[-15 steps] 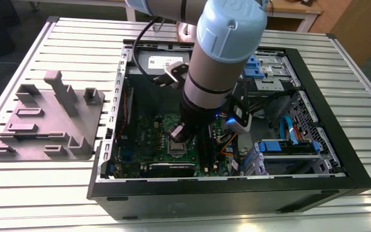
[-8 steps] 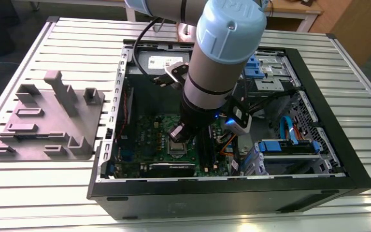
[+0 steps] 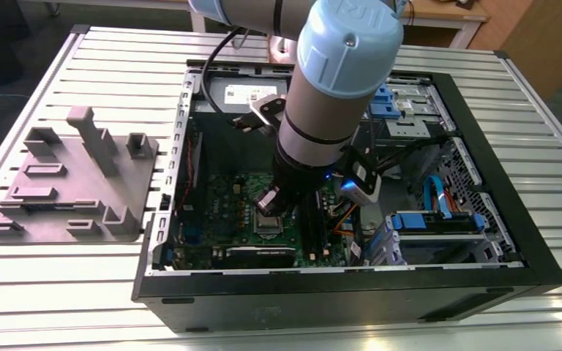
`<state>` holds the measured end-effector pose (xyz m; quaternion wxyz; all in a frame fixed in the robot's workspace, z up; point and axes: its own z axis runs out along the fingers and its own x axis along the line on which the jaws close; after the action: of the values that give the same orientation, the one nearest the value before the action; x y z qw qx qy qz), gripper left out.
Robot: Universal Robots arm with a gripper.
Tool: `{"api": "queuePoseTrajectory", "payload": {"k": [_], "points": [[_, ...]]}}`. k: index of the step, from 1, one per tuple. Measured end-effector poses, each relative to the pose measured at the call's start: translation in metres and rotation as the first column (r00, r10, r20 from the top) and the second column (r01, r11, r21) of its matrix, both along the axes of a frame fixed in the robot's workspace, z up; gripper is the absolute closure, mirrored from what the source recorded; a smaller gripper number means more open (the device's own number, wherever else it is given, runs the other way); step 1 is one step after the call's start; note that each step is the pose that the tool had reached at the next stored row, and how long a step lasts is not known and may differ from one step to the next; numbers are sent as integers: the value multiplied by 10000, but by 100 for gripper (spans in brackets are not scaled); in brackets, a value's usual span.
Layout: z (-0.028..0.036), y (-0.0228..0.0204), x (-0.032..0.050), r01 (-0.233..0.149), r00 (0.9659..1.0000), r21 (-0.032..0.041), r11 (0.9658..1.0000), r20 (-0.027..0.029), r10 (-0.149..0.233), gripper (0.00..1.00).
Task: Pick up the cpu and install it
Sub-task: 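Install the first cpu locking lever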
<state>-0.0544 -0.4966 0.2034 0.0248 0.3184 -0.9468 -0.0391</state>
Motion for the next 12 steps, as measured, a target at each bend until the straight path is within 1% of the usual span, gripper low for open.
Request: {"api": "queuePoseTrajectory", "payload": {"k": [2,7,12], "points": [[-8,-7,1,39,10000,-14,10000,-2,-40,90],[-16,-25,1,166,9999,-15,9999,-1,-166,90],[-22,-46,1,483,9988,-16,9988,-1,-483,90]]}}
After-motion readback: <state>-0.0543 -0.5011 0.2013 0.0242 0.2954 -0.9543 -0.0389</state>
